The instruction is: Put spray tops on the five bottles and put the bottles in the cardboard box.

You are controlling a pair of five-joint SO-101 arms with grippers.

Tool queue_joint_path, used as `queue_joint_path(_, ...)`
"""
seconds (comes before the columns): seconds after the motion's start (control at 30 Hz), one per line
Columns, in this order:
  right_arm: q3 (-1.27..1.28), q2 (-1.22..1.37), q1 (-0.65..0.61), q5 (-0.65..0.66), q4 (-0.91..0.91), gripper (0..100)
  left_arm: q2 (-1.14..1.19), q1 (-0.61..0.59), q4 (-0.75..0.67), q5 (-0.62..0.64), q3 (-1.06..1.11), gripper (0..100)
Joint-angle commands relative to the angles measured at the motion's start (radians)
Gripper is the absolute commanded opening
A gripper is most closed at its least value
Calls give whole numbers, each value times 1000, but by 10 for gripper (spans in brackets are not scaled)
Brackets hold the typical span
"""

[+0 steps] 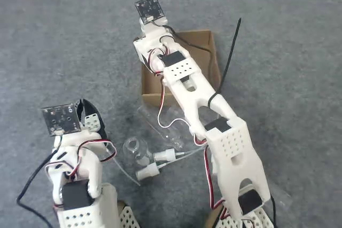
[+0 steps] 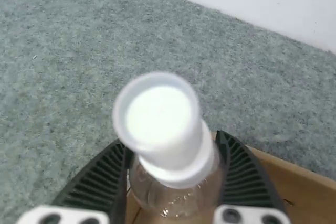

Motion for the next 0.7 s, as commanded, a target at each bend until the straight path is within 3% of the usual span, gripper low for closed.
queue_joint_path(0.0,-31,33,-15,-20,-12,124,-15,-8,-32,-9,-7,16)
queue_joint_path(0.27,-34,47,-15,-17,-2,133,-15,-8,-31,-9,-7,16)
queue_joint_path(0.47,-34,47,1,-17,35,276,-15,-8,-32,-9,1,16)
queue_joint_path(0.67,-35,45,5,-17,70,293,-15,-6,-34,-9,4,16)
